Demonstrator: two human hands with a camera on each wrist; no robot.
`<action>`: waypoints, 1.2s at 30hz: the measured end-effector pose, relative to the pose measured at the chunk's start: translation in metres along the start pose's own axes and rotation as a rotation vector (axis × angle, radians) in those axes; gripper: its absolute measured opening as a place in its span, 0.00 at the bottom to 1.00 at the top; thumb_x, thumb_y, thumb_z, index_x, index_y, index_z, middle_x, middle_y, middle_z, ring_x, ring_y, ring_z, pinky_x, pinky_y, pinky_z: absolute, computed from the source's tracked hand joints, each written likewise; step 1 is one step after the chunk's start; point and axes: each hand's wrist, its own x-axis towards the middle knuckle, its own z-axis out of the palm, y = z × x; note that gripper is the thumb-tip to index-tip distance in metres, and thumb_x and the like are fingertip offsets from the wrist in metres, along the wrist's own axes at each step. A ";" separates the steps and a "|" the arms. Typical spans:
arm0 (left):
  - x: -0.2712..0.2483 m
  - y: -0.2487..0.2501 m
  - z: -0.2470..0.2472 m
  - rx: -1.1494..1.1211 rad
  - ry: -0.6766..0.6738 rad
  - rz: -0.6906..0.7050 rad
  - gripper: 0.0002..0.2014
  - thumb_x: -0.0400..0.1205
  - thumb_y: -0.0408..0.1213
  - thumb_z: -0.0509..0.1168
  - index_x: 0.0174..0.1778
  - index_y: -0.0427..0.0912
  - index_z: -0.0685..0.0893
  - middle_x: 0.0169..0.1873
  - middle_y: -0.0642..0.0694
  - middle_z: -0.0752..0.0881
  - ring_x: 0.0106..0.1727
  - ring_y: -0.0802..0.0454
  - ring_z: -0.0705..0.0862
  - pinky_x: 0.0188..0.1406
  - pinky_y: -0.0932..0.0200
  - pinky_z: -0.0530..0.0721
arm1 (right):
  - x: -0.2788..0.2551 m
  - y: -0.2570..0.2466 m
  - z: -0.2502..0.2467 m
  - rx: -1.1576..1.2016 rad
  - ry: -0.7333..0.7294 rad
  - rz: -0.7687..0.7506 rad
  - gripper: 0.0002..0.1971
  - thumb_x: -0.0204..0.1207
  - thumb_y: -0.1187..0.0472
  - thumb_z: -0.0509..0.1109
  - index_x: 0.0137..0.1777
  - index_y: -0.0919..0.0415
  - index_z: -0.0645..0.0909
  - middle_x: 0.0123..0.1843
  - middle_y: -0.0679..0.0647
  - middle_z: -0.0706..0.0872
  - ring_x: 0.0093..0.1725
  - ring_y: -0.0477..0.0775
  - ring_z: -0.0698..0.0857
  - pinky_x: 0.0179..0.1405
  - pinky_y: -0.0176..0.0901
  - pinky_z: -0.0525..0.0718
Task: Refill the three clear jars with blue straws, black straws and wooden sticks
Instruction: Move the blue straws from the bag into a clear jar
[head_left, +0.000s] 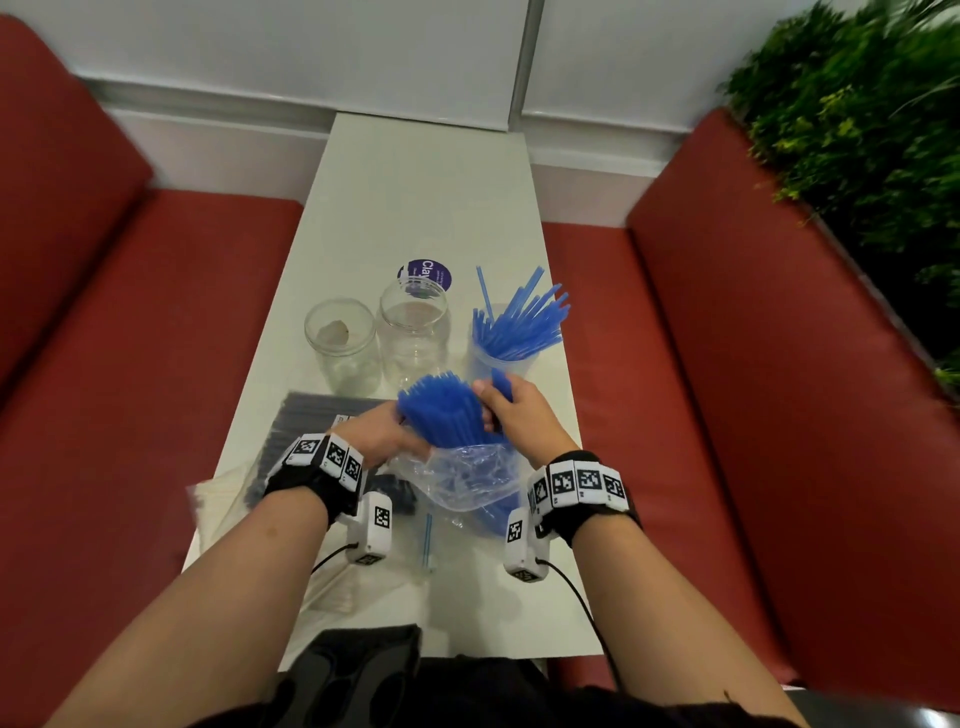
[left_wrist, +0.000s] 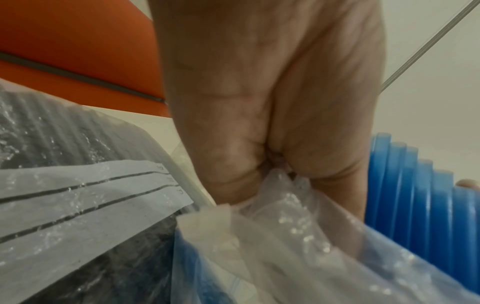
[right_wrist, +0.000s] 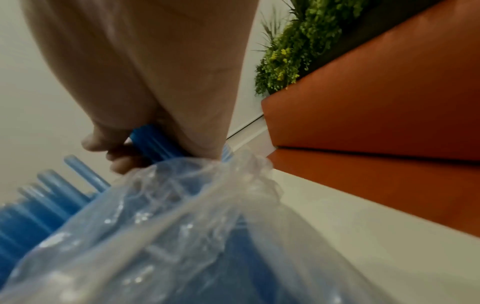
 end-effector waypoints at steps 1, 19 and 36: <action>0.000 0.001 -0.001 0.018 -0.005 -0.010 0.33 0.61 0.28 0.81 0.65 0.49 0.87 0.61 0.50 0.90 0.68 0.48 0.85 0.76 0.36 0.76 | 0.000 -0.002 -0.001 0.018 0.015 -0.008 0.09 0.86 0.50 0.69 0.47 0.54 0.79 0.30 0.46 0.78 0.31 0.48 0.76 0.38 0.47 0.80; 0.000 0.004 -0.005 0.070 -0.003 -0.056 0.32 0.62 0.27 0.81 0.63 0.48 0.87 0.58 0.50 0.91 0.64 0.49 0.88 0.73 0.39 0.80 | 0.051 -0.217 -0.062 0.451 0.389 -0.642 0.21 0.80 0.59 0.77 0.30 0.53 0.69 0.23 0.55 0.69 0.24 0.52 0.67 0.29 0.47 0.68; -0.003 0.008 -0.005 0.105 -0.011 -0.095 0.31 0.65 0.25 0.78 0.66 0.43 0.84 0.62 0.44 0.88 0.68 0.42 0.84 0.75 0.36 0.77 | 0.092 -0.118 -0.041 -0.050 0.389 -0.479 0.06 0.76 0.66 0.76 0.47 0.56 0.82 0.43 0.43 0.85 0.42 0.36 0.83 0.50 0.30 0.80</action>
